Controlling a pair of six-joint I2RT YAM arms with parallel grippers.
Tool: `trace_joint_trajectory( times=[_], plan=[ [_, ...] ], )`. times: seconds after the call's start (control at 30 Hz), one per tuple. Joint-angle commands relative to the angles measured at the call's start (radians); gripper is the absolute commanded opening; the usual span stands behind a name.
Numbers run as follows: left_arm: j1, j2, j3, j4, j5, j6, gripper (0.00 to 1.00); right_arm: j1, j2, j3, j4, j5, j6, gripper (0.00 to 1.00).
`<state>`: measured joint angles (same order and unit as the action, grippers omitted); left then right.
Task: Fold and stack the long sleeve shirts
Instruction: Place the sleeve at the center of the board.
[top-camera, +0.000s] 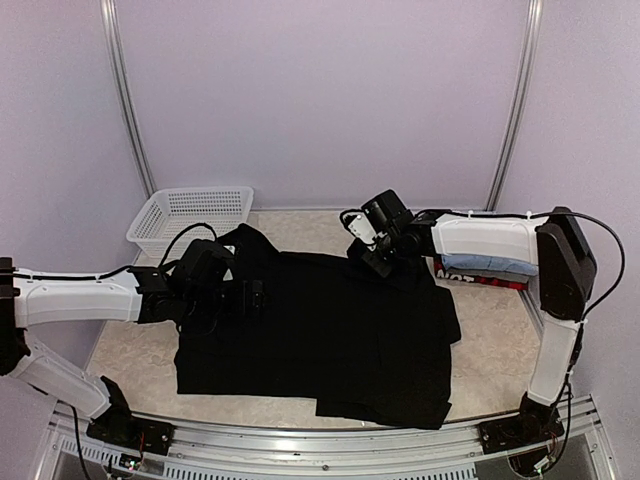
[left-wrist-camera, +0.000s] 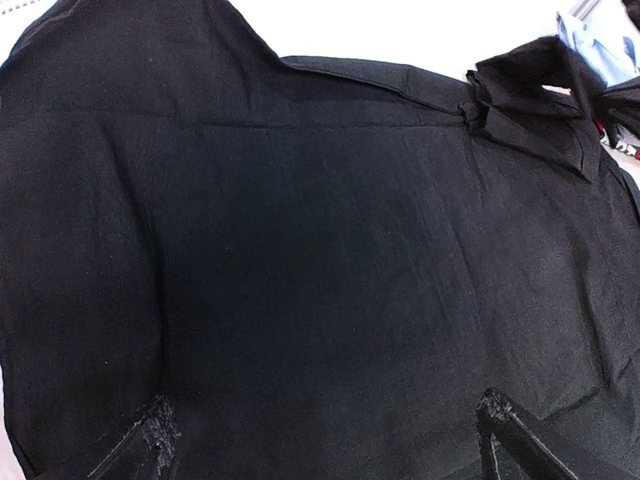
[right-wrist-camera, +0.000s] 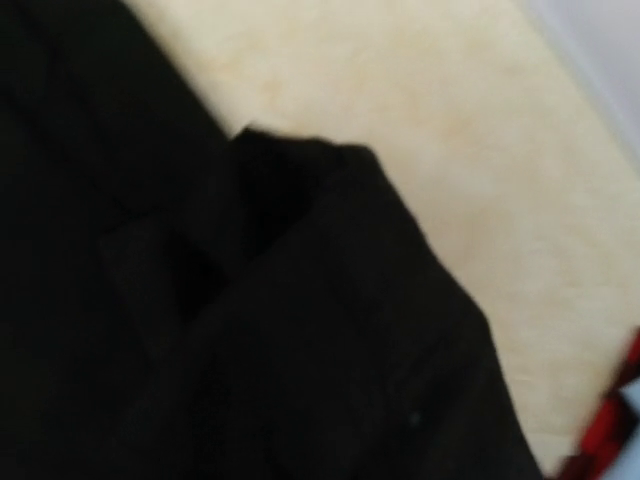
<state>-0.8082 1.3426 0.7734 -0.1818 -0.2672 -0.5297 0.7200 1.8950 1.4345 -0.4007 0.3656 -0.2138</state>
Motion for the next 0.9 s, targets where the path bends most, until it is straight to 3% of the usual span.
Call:
trace_joint_trajectory(
  times=[0.0, 0.17, 0.33, 0.47, 0.53, 0.7, 0.87],
  plan=[
    [0.004, -0.011, 0.013, 0.007, 0.001, 0.002, 0.99, -0.013, 0.047, 0.009, -0.016, -0.142, 0.048, 0.00],
    [0.004, -0.014, 0.005, 0.008, 0.003, 0.000, 0.99, -0.029, 0.088, 0.050, -0.047, -0.233, 0.087, 0.05],
    [0.004, -0.020, 0.000, 0.007, 0.002, 0.000, 0.99, -0.040, 0.084, 0.085, -0.089, -0.249, 0.117, 0.37],
    [0.005, -0.033, -0.003, 0.004, 0.002, 0.008, 0.99, -0.039, 0.005, 0.050, -0.098, -0.287, 0.142, 0.68],
    [0.006, -0.041, -0.003, 0.001, 0.005, 0.014, 0.99, -0.039, -0.056, 0.006, -0.098, -0.302, 0.166, 0.78],
    [0.010, -0.050, -0.004, 0.003, 0.025, 0.022, 0.99, -0.013, -0.264, -0.152, -0.119, -0.363, 0.272, 0.85],
    [0.018, -0.051, -0.007, 0.008, 0.035, 0.020, 0.99, 0.148, -0.430, -0.340, -0.145, -0.405, 0.375, 0.86]
  ],
)
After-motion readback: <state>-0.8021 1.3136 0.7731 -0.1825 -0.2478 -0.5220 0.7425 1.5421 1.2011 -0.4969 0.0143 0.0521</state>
